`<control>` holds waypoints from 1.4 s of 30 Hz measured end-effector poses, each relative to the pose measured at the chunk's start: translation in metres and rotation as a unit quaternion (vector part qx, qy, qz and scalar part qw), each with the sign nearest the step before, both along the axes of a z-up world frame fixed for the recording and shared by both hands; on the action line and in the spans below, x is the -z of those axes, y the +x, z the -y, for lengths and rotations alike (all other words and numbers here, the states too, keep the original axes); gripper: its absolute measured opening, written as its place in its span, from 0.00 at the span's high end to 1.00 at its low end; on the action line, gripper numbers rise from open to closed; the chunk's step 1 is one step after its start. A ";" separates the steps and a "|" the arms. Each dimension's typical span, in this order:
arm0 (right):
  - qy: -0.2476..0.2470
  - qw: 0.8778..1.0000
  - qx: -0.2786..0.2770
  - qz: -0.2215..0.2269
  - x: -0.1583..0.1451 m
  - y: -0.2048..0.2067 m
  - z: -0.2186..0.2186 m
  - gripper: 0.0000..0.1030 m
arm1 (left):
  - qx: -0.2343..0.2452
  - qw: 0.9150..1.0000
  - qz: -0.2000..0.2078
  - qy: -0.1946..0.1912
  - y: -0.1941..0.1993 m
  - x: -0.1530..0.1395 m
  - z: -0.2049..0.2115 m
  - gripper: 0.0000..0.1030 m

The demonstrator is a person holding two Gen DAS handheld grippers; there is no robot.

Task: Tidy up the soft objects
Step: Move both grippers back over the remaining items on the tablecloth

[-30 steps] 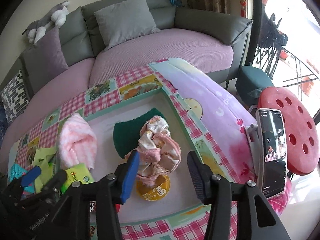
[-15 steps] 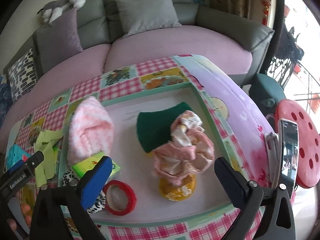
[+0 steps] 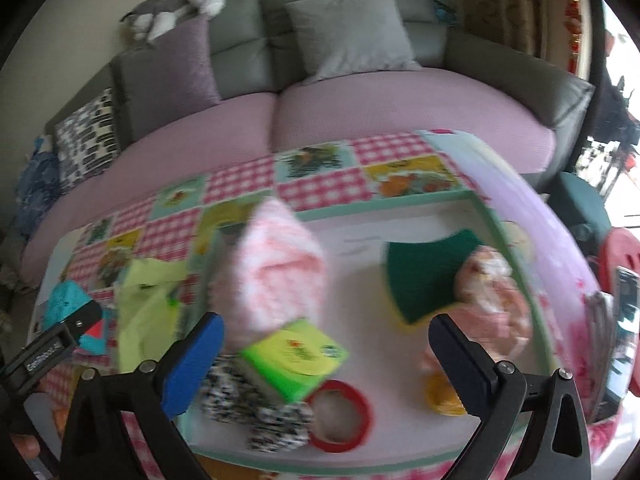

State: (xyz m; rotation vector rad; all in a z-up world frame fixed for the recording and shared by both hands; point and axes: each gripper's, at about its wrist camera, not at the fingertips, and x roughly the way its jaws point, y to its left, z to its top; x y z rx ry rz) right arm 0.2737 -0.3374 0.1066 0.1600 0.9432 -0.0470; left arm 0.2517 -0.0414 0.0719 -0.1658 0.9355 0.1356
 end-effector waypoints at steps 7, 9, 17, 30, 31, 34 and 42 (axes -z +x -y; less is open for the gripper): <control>0.024 0.998 -0.054 0.011 0.000 0.006 -0.043 0.00 | -0.004 1.000 0.014 -0.017 -0.007 -0.010 -0.021 0.08; 0.021 0.997 -0.071 0.008 0.001 0.006 -0.058 0.00 | 0.001 1.000 0.016 -0.021 -0.009 -0.014 -0.025 0.08; 0.016 0.990 -0.141 0.017 0.004 0.007 -0.107 0.00 | -0.020 1.000 0.012 -0.015 -0.019 -0.025 -0.047 0.08; 0.012 0.981 -0.193 -0.009 0.033 0.016 -0.169 0.00 | -0.076 0.995 -0.063 -0.026 -0.042 0.019 -0.094 0.08; 0.011 0.981 -0.193 -0.010 0.035 0.017 -0.172 0.00 | -0.078 0.994 -0.067 -0.029 -0.041 0.023 -0.097 0.08; 0.015 0.981 -0.194 -0.018 0.042 0.020 -0.179 0.02 | -0.082 0.993 -0.076 -0.039 -0.039 0.032 -0.105 0.08; -0.001 0.978 -0.208 -0.016 0.054 0.022 -0.198 0.10 | -0.113 0.989 -0.082 -0.056 -0.039 0.047 -0.132 0.08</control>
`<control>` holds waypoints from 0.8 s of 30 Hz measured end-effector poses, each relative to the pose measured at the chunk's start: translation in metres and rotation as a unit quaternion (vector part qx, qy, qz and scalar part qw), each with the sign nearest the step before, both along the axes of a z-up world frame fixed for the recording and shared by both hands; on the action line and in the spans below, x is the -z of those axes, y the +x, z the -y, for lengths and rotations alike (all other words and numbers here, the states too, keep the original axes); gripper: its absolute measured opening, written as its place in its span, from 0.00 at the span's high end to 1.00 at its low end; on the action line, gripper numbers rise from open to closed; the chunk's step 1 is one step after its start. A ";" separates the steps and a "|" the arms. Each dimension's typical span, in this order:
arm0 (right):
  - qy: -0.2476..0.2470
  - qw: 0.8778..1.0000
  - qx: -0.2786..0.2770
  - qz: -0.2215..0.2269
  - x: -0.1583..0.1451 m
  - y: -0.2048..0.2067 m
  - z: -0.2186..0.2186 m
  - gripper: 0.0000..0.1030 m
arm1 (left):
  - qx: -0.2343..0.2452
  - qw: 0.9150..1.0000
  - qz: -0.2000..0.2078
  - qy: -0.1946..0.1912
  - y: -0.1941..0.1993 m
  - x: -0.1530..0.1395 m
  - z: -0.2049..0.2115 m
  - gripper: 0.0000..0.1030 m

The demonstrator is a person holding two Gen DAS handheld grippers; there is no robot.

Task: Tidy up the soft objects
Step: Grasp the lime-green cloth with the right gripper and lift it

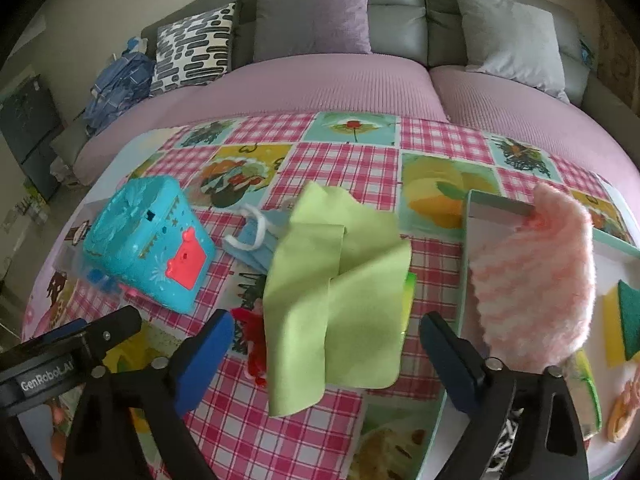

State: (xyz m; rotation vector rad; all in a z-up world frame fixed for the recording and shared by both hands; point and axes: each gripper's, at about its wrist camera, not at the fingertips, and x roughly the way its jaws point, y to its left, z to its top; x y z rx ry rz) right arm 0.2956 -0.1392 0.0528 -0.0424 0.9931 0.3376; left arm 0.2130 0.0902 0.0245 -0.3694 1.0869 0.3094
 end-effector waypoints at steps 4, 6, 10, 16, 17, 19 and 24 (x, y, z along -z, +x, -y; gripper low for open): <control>-0.010 1.000 0.003 0.001 0.008 0.003 -0.004 0.12 | -0.006 1.000 0.001 -0.002 0.002 0.005 -0.005 0.08; -0.010 1.000 0.002 -0.001 0.011 0.004 -0.005 0.12 | -0.006 1.000 0.001 0.009 0.003 0.005 -0.005 0.08; -0.016 1.000 0.002 -0.009 0.017 0.006 -0.008 0.19 | -0.005 1.000 -0.002 0.020 0.006 0.006 -0.002 0.08; -0.024 1.000 0.012 -0.003 0.018 0.008 -0.006 0.36 | -0.014 0.999 -0.029 0.022 0.009 0.016 -0.005 0.08; -0.026 1.000 0.014 -0.002 0.018 0.008 -0.006 0.41 | -0.013 0.999 -0.028 0.019 0.009 0.017 -0.005 0.08; -0.028 0.999 0.019 0.000 0.017 0.008 -0.004 0.49 | -0.011 1.000 -0.025 0.013 0.009 0.016 -0.005 0.08; -0.009 1.000 0.030 -0.002 0.014 0.009 0.006 0.61 | -0.010 0.999 -0.027 0.014 0.010 0.019 -0.006 0.08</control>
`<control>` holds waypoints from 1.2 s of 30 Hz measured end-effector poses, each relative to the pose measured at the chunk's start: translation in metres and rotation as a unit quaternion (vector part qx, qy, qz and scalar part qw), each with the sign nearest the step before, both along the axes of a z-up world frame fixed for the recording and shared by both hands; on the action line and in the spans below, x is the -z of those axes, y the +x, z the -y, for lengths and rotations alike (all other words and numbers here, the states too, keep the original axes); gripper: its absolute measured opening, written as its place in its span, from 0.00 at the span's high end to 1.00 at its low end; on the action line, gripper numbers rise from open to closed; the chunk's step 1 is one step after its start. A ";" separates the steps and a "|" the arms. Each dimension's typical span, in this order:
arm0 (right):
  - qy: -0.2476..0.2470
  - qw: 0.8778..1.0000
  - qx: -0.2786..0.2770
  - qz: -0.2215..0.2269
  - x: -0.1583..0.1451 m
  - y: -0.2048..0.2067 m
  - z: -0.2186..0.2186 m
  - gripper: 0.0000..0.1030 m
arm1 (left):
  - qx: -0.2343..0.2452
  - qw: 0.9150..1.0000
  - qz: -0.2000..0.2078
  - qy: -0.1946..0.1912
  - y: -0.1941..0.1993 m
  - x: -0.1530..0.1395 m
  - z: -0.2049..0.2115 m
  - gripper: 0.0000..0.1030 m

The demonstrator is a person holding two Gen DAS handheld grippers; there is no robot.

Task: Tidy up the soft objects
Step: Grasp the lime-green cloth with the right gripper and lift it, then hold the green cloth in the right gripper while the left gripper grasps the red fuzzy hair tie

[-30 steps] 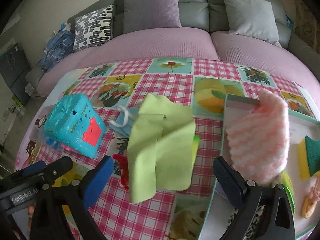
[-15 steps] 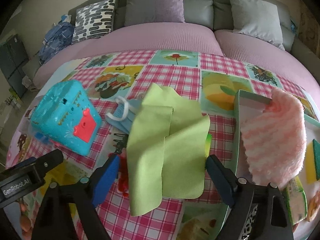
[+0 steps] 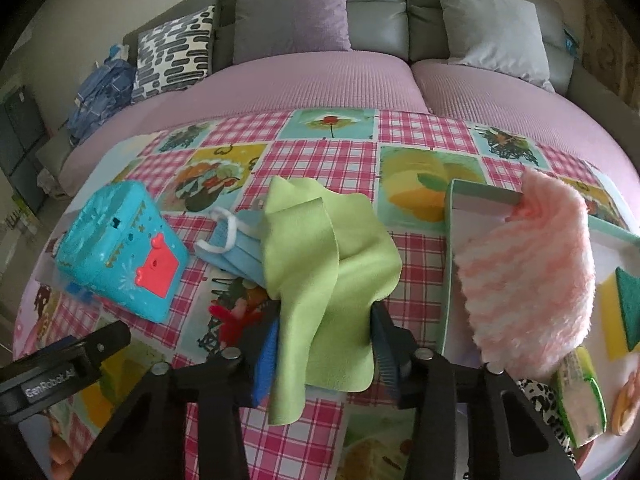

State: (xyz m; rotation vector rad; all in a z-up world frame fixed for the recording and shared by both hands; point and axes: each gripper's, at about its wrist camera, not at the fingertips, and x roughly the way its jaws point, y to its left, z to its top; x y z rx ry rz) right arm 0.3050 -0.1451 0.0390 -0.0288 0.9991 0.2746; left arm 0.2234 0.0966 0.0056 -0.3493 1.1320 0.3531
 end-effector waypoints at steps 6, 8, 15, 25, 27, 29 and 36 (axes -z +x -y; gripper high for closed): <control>0.020 1.000 0.005 -0.004 -0.001 0.000 0.007 0.81 | 0.001 1.000 0.002 0.004 0.000 -0.001 0.005 0.08; 0.028 1.000 0.005 -0.004 -0.002 0.000 0.009 0.86 | 0.002 1.000 0.001 0.005 0.000 -0.003 0.008 0.08; 0.041 0.999 0.010 -0.001 -0.004 -0.001 0.014 0.94 | 0.003 1.000 0.005 0.006 -0.001 -0.007 0.012 0.08; 0.058 0.998 0.021 0.025 -0.024 -0.006 0.029 0.94 | 0.019 1.000 0.022 0.008 -0.005 -0.014 0.027 0.08; 0.058 0.998 0.022 0.031 -0.028 -0.007 0.031 0.94 | 0.024 0.999 0.024 0.011 -0.006 -0.017 0.030 0.08; 0.059 0.997 0.024 0.037 -0.032 -0.008 0.034 0.94 | 0.031 0.999 0.028 0.013 -0.005 -0.020 0.034 0.08; 0.064 0.995 0.037 0.069 -0.051 -0.015 0.050 0.94 | 0.059 0.997 0.044 0.027 -0.005 -0.035 0.050 0.08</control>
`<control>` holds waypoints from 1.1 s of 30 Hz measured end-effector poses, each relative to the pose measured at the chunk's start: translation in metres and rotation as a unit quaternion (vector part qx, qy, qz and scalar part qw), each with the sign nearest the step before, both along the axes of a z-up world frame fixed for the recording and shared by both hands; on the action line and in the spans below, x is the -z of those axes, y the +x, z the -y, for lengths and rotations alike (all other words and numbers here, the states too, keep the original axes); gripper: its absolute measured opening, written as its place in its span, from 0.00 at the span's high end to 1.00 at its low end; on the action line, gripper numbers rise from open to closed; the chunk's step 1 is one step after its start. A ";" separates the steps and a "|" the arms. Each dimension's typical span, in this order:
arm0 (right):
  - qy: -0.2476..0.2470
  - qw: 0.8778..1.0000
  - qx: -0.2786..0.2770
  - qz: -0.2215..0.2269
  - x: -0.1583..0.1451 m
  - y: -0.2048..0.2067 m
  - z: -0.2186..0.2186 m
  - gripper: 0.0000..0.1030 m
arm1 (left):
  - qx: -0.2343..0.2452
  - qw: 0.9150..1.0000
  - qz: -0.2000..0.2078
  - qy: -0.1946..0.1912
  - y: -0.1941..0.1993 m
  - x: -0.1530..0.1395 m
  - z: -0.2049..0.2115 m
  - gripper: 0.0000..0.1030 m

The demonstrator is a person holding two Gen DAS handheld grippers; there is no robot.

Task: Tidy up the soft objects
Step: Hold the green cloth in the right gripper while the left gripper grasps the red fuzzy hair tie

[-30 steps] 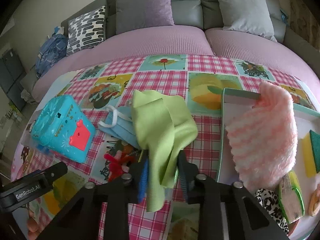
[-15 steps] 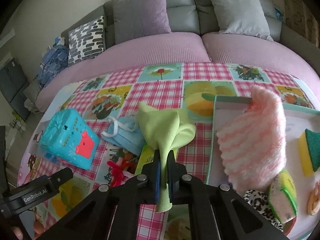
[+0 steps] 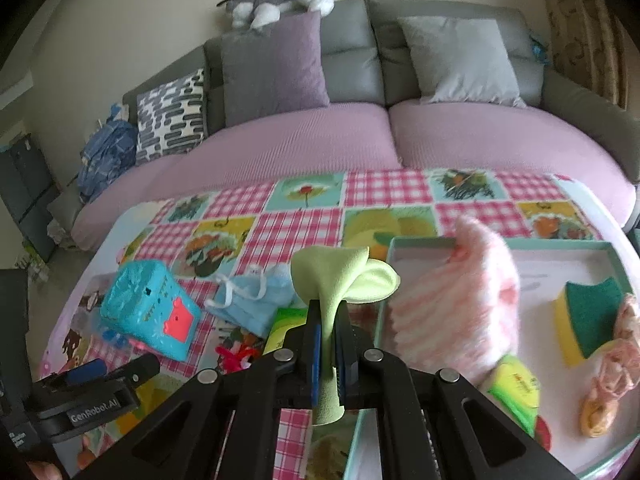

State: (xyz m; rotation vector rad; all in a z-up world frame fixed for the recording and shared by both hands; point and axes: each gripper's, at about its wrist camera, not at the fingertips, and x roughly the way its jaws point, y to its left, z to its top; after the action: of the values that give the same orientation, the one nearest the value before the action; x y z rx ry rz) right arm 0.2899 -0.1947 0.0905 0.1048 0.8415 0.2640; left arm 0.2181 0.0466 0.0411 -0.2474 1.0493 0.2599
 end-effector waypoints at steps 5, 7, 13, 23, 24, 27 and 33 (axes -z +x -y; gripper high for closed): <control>0.010 1.000 0.012 0.022 -0.012 -0.006 0.014 0.94 | 0.031 0.999 0.012 0.011 0.002 -0.007 0.020 0.08; 0.017 0.999 0.020 0.027 -0.016 -0.007 0.022 0.94 | 0.041 0.999 0.014 0.016 0.003 -0.008 0.028 0.08; 0.024 0.999 0.033 0.030 -0.019 -0.009 0.038 0.94 | 0.079 0.996 0.015 0.033 0.007 -0.004 0.056 0.08; 0.029 0.999 0.038 0.015 -0.013 -0.008 0.051 0.94 | 0.119 0.992 -0.014 0.045 0.023 0.026 0.088 0.32; 0.031 0.999 0.039 0.014 -0.012 -0.008 0.052 0.94 | 0.119 0.992 -0.015 0.044 0.024 0.028 0.089 0.33; 0.033 0.999 0.041 0.010 -0.011 -0.007 0.054 0.94 | 0.116 0.992 -0.016 0.041 0.028 0.033 0.091 0.38; 0.035 0.998 0.042 0.007 -0.010 -0.007 0.056 0.94 | 0.118 0.992 -0.019 0.029 0.031 0.039 0.090 0.56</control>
State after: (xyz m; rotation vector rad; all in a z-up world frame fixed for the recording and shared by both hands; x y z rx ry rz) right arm 0.2826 -0.2503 0.1006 0.2032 0.8124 0.2156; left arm 0.2491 -0.0435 0.0025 -0.0651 1.0970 0.0823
